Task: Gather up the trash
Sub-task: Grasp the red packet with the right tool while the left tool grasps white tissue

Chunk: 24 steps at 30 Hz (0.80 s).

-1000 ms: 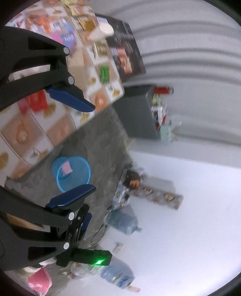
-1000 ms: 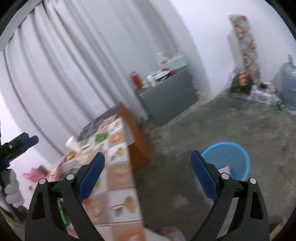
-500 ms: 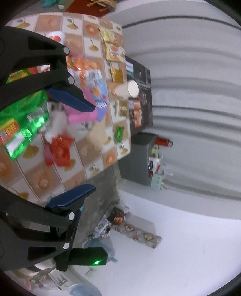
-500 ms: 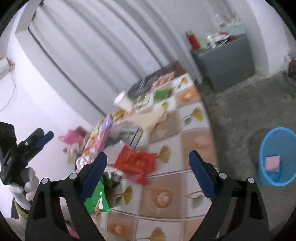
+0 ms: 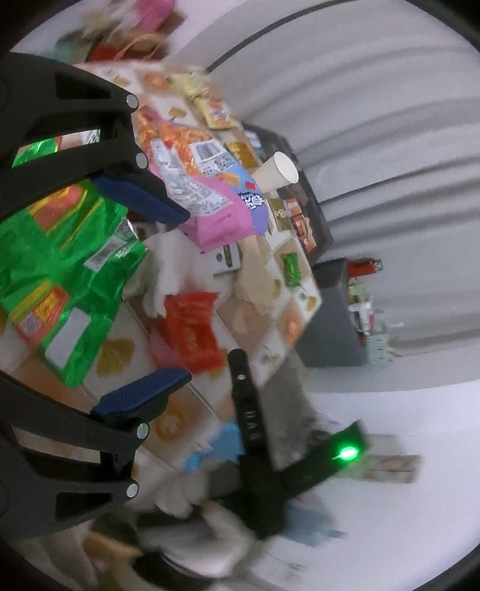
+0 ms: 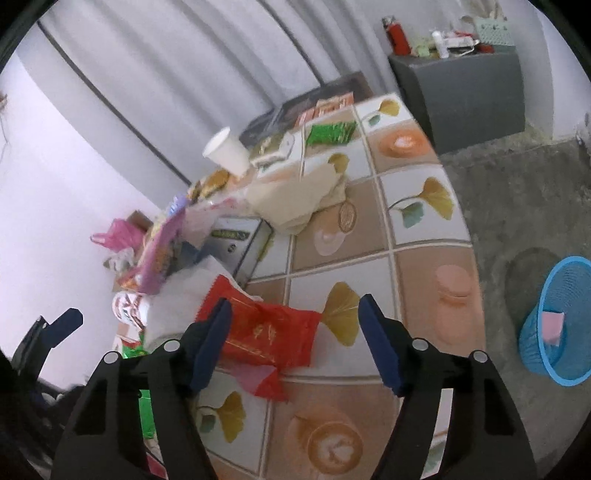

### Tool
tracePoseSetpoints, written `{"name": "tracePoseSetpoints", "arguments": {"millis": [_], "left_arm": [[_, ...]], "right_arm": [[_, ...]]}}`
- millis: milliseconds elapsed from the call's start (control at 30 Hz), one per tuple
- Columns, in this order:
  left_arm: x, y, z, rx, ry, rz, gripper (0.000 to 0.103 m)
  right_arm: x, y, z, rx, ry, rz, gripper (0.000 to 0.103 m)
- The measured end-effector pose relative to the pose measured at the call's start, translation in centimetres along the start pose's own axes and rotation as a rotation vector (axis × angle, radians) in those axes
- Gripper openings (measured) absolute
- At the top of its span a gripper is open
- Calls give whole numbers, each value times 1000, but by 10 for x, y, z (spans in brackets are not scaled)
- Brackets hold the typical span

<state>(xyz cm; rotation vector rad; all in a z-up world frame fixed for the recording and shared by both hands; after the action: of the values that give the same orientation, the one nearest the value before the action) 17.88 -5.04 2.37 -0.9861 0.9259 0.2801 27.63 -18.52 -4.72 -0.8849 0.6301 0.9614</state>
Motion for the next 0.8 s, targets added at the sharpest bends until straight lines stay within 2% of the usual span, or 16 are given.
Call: {"name": "tracePoseSetpoints", "arguments": {"millis": [100, 233, 400, 600, 800], "left_arm": [[23, 3, -3, 33, -63, 42, 69], [43, 4, 2, 46, -99, 84, 61], [62, 7, 11, 31, -101, 141, 44], [69, 7, 17, 16, -104, 161, 29], [66, 3, 22, -4, -109, 138, 12]], "right_arm": [[11, 1, 5, -30, 18, 23, 64], [23, 3, 13, -77, 53, 48, 60], [39, 6, 12, -89, 92, 82, 44], [41, 6, 10, -99, 154, 78, 27], [34, 9, 5, -68, 129, 70, 19]]}}
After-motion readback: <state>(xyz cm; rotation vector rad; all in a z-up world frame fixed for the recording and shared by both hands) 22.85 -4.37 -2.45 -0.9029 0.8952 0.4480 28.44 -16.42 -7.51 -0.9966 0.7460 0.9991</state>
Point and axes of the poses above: each gripper's, at about its wrist camera, not at the fingertips, and x roughly the way its jaws point, z to its left, y to its underside, the point moved 4 cm from there along x, roughly the way its jaws point, and after that the axes turned 10 degrees about z, right-handed, at the moved point
